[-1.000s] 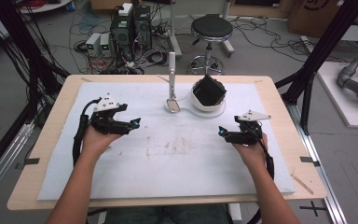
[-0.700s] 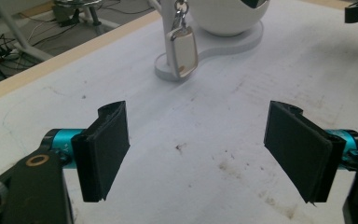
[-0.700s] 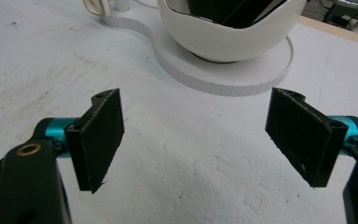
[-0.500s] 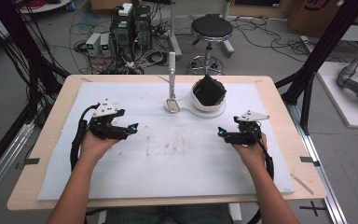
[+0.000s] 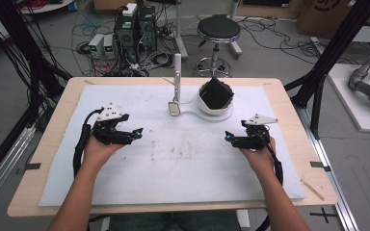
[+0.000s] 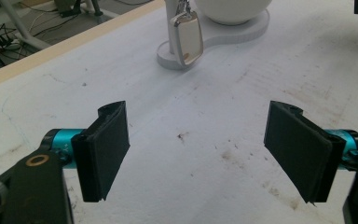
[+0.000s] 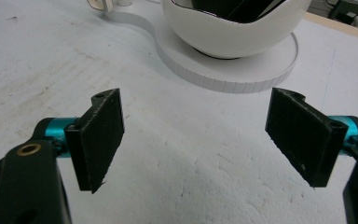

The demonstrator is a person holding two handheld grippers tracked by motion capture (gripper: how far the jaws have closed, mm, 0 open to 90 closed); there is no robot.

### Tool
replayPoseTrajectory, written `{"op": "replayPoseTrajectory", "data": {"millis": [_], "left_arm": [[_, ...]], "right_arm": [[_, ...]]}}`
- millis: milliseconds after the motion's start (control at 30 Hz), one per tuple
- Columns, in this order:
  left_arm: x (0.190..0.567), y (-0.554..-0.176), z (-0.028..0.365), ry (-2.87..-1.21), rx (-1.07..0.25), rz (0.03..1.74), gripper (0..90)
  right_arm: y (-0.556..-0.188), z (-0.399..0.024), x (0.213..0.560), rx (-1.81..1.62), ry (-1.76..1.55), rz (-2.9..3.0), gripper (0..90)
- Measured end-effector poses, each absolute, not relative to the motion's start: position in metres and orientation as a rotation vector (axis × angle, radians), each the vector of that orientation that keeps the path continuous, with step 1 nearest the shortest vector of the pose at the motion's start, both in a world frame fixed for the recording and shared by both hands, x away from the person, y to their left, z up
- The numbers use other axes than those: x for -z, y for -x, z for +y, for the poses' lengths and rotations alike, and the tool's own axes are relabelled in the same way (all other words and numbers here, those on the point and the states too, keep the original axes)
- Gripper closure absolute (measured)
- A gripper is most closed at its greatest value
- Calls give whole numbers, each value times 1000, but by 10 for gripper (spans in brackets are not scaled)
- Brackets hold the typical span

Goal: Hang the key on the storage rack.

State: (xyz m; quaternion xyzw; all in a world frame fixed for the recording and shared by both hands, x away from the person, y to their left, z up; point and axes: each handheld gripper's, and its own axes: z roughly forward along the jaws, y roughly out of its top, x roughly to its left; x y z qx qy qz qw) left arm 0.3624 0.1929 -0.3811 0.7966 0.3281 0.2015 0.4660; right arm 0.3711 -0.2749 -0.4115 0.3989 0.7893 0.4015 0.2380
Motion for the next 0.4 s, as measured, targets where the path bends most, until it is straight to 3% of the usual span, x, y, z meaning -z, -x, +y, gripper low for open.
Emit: {"op": "replayPoseTrajectory", "data": {"millis": [400], "left_arm": [[384,-362,195,-1977,-492,821,221]], "right_arm": [[-372,-273,414,-1080,-1089,2179,196]]}}
